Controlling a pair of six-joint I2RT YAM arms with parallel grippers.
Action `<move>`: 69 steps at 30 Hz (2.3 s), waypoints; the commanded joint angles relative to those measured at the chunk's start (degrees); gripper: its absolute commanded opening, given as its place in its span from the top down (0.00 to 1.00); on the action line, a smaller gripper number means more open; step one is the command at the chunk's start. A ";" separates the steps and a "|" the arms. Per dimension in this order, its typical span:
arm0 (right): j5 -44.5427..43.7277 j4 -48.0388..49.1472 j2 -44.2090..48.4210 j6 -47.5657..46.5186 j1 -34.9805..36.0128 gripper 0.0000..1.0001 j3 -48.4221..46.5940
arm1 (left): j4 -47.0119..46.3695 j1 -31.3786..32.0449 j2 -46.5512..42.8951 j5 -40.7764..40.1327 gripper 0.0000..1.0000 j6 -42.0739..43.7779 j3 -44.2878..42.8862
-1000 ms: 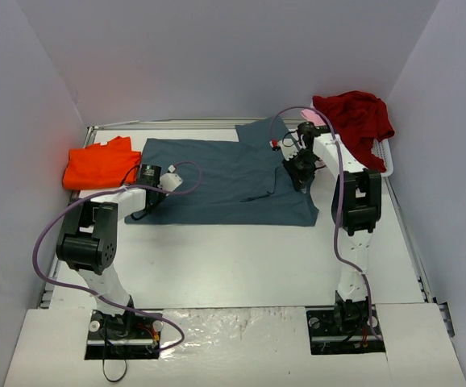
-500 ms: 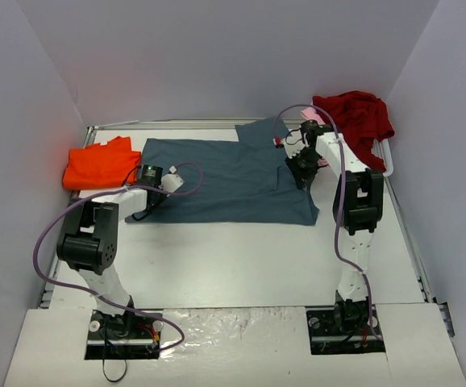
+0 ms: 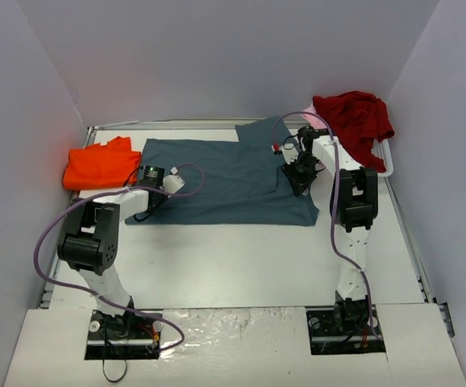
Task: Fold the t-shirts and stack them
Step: Fold the flattened tshirt in 1/3 of the way
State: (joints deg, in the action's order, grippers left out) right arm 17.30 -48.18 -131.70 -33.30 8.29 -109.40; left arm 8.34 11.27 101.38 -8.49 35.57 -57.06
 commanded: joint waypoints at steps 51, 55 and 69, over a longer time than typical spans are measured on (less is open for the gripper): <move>6.78 -1.04 1.19 -2.03 10.86 0.50 -5.46 | 8.62 1.13 -21.75 -17.09 0.63 -9.82 -0.34; 6.96 -1.04 -1.10 -2.38 11.22 0.50 -6.87 | 8.80 0.25 -21.58 -17.61 0.62 -9.73 -0.16; 5.38 -1.04 -2.25 -2.74 12.01 0.84 -8.89 | 8.27 0.07 -21.32 -17.26 0.62 -9.91 0.37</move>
State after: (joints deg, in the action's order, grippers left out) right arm 22.94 -47.07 -135.57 -35.86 19.92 -116.09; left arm 16.23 11.60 82.06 -25.54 26.52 -56.45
